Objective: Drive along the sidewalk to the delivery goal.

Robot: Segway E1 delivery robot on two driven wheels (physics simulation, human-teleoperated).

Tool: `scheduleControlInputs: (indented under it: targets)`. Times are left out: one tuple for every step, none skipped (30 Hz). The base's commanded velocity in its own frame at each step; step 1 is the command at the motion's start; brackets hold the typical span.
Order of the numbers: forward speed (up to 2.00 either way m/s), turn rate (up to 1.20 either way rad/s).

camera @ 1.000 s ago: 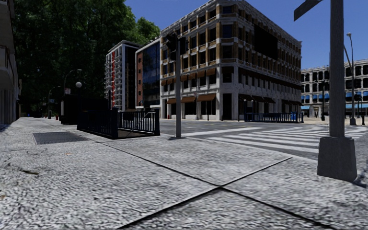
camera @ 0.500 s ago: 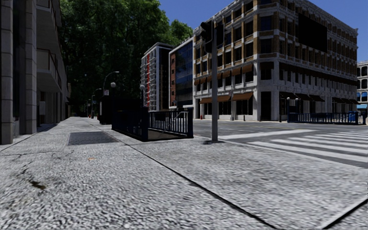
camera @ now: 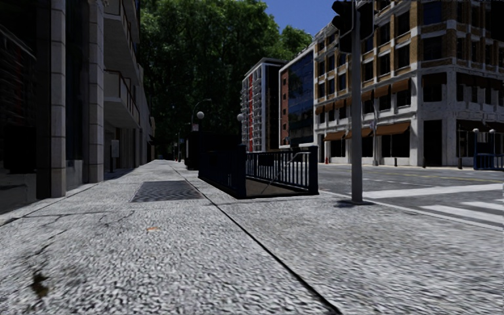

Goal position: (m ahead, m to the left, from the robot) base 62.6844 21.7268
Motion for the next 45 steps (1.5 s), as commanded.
scheduleControlInputs:
  targets:
    - [1.59, 1.08]
    - [1.59, 0.60]
    - [1.59, 0.60]
    - [1.59, 0.37]
    - [1.59, 0.15]
    - [1.59, 0.00]
    - [1.59, 0.00]
    - [1.59, 0.00]
    - [1.59, 0.00]
    - [1.59, 0.00]
    - [1.59, 0.00]
    - [1.59, 0.00]
    - [1.59, 0.00]
    - [1.59, 0.00]
    - [1.59, 0.00]
    - [1.59, 0.00]
    - [1.59, 0.00]
    - [1.59, 0.00]
    - [1.59, 0.00]
    - [1.59, 0.00]
    - [1.59, 0.00]
    - [1.59, 0.00]
    - [1.59, 0.00]
    - [1.59, 0.00]
    - [1.59, 0.00]
    - [1.59, 0.00]
    - [1.59, 0.00]
    - [1.59, 0.00]
    - [1.59, 0.00]
    - [1.59, 0.00]
    - [1.59, 0.00]
    - [1.59, 0.00]
    - [1.59, 0.00]
    - [1.59, 0.00]
    - [1.59, 0.00]
    - [1.59, 0.00]
    - [1.59, 0.00]
    - [1.59, 0.00]
    - [1.59, 0.00]
    - [1.59, 0.00]
    - [1.59, 0.00]
    - [1.59, 0.21]
    - [1.59, 0.69]
    - [1.59, 0.83]
    - [1.59, 0.77]
